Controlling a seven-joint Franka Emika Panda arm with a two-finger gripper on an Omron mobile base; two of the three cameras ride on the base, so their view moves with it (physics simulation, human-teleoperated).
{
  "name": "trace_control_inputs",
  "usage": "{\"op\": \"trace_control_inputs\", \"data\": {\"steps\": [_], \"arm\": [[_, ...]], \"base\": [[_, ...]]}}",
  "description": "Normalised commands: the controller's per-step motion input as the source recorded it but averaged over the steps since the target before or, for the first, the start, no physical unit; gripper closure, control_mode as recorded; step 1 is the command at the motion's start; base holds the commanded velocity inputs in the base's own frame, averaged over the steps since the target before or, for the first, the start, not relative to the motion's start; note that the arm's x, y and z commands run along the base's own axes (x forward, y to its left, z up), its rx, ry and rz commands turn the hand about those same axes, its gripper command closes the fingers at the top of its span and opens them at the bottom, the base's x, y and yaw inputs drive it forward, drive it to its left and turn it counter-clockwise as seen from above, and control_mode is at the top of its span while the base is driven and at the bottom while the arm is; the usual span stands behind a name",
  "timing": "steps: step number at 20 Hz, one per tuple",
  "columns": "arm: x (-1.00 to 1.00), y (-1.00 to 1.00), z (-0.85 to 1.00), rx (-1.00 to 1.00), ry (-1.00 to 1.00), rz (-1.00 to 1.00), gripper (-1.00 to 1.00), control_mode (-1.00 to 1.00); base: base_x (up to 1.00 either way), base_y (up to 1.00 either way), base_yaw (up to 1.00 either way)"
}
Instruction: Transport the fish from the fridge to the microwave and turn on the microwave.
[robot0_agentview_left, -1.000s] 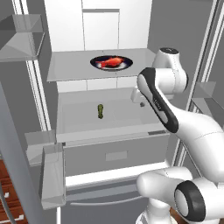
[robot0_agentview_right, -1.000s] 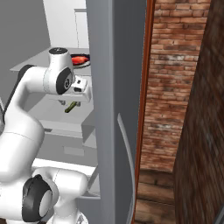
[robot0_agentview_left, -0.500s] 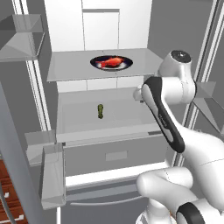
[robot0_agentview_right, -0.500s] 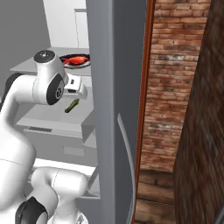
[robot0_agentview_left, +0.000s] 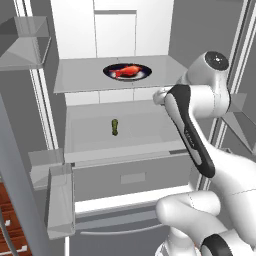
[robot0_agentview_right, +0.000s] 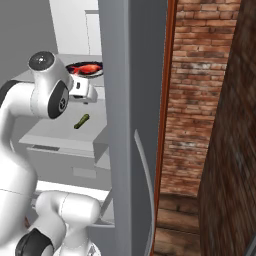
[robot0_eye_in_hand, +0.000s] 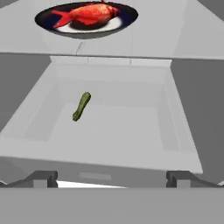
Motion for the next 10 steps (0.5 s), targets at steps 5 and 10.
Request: {"op": "trace_control_inputs", "data": {"steps": [5, 10], "arm": [[0.00, 0.00, 0.45, 0.04, 0.00, 0.00, -1.00, -1.00], [0.00, 0.01, 0.28, 0.00, 0.00, 0.00, -1.00, -1.00]], "base": [[0.00, 0.00, 0.00], [0.00, 0.00, 0.00]]}}
